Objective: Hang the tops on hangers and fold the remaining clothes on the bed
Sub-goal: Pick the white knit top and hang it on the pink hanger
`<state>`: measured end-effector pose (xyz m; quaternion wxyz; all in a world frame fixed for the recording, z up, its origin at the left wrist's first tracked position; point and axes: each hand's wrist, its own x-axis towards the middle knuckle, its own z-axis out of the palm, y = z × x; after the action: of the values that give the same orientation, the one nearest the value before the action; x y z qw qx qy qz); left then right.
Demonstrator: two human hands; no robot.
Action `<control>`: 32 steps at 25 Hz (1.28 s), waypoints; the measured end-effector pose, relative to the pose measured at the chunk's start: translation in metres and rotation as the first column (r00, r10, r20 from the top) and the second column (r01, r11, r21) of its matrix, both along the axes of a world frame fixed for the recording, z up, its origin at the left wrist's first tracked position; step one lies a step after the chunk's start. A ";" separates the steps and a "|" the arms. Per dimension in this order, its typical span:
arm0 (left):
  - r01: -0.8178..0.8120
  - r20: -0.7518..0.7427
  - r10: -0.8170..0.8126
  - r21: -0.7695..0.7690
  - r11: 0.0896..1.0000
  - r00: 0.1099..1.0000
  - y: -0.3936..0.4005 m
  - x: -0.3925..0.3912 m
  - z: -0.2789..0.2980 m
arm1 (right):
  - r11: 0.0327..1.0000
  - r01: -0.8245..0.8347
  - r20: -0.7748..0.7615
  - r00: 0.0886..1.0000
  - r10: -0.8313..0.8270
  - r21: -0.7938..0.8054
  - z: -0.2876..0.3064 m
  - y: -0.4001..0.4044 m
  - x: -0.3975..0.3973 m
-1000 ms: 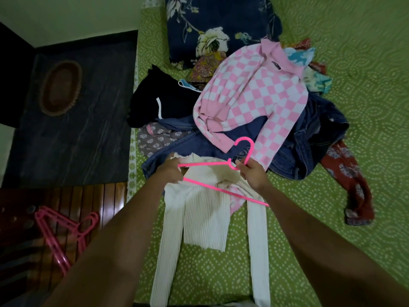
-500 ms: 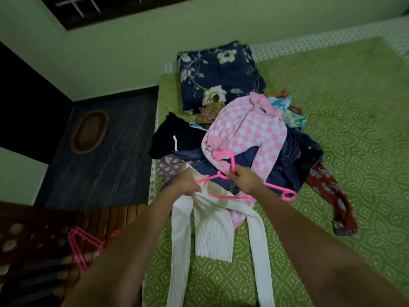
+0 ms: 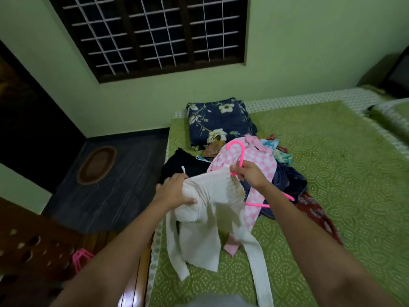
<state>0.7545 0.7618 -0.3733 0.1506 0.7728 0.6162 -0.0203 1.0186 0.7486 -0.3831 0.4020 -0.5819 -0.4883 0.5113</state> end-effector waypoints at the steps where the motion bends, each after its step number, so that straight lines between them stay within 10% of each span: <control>1: -0.042 -0.005 0.042 0.014 0.999 0.999 -0.001 -0.012 -0.002 | 0.999 0.019 -0.043 0.999 -0.018 0.028 0.010 -0.001 0.004; 5: -0.054 0.597 0.089 -0.076 0.996 0.797 0.007 -0.048 0.012 | 0.983 0.126 -0.113 0.987 -0.111 0.135 0.028 -0.001 0.026; 10: -0.032 0.741 0.010 0.015 0.999 0.671 0.043 -0.071 0.043 | 0.973 0.085 -0.027 0.996 -0.081 0.215 0.033 -0.010 0.037; 16: -0.157 0.353 0.043 0.303 0.940 0.935 0.065 -0.042 0.060 | 0.962 0.097 -0.047 0.995 -0.088 0.256 0.060 0.004 0.006; 20: 0.313 -0.009 -0.353 0.482 0.819 0.936 0.043 0.002 0.067 | 0.965 0.145 -0.086 0.988 -0.129 0.220 0.065 0.011 -0.004; 24: 0.156 0.256 -0.294 0.448 0.880 0.921 0.054 -0.001 0.068 | 0.967 0.134 -0.055 0.991 -0.125 0.216 0.067 0.008 -0.005; 32: 0.052 0.326 -0.160 0.316 0.947 0.932 0.065 0.015 0.084 | 0.978 0.031 0.014 0.999 -0.035 0.208 0.072 0.000 0.000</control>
<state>0.7692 0.8266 -0.2894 0.1360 0.8105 0.5324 0.2026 1.0184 0.7482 -0.3115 0.4646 -0.5493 -0.5327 0.4458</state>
